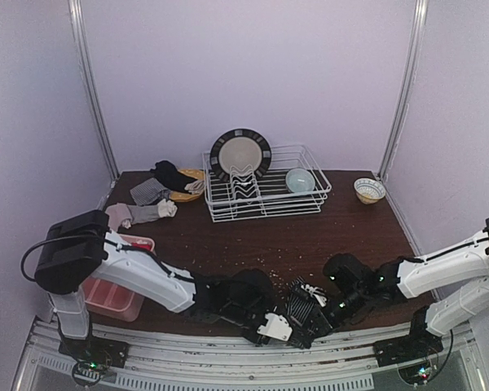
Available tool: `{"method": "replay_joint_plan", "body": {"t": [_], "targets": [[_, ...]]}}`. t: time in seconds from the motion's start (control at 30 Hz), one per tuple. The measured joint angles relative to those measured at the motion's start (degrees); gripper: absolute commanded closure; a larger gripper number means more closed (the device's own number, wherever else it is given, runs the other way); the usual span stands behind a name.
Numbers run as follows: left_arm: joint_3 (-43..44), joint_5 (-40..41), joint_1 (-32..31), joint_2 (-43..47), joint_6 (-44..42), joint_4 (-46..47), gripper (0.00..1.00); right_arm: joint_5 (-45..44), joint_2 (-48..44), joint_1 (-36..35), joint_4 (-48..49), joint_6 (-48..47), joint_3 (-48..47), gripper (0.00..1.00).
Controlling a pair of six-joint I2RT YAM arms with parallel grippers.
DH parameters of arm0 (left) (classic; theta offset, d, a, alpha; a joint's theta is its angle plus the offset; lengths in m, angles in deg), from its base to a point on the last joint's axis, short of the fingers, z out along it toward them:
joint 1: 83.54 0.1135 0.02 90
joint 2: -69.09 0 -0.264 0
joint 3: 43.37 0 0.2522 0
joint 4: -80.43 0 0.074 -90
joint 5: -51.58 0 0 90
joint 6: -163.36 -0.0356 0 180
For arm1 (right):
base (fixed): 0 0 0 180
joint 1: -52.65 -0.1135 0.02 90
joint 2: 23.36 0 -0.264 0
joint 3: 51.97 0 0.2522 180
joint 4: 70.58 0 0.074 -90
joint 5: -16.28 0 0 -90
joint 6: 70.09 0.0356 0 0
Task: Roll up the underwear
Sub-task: Roll the underwear at the center of the board.
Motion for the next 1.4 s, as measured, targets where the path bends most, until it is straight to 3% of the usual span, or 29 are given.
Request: {"method": "replay_joint_plan", "body": {"t": [0.03,0.07,0.13,0.17,0.33,0.53,0.7,1.03,1.4], "targets": [[0.04,-0.13,0.04,0.0,0.04,-0.17,1.0,0.0,0.0,0.0,0.11,0.0,0.0,1.0],[0.07,-0.13,0.11,0.0,0.04,-0.26,1.0,0.0,-0.07,0.0,0.11,0.0,0.0,0.94],[0.11,-0.48,0.33,0.0,0.37,-0.57,1.0,-0.28,-0.7,0.0,-0.17,-0.09,0.0,0.73],[0.2,-0.83,0.5,0.0,0.76,-0.92,1.0,-0.66,-1.42,0.0,-0.61,-0.22,-0.02,0.68],[0.76,-4.5,2.8,0.02,4.87,-4.44,1.0,-6.97,-10.97,-0.15,-4.07,-1.53,-0.07,0.58],[3.58,-8.7,4.83,0.07,10.12,-12.46,1.0,-22.34,-26.32,-0.15,-4.87,-1.79,2.8,0.53],[11.23,-14.43,6.78,-1.22,14.38,-24.61,1.0,-31.19,-32.28,-0.15,-5.97,-2.1,5.75,0.52],[25.55,-30.21,12.92,-11.1,20.65,-41.94,1.0,-34.4,-37.31,-1.92,-7.82,-6.1,5.79,0.53],[33.38,-37.9,15.19,-18.69,26.73,-49.44,1.0,-38.47,-39.52,-8.59,-9.68,-9.68,7.28,0.56]]}}
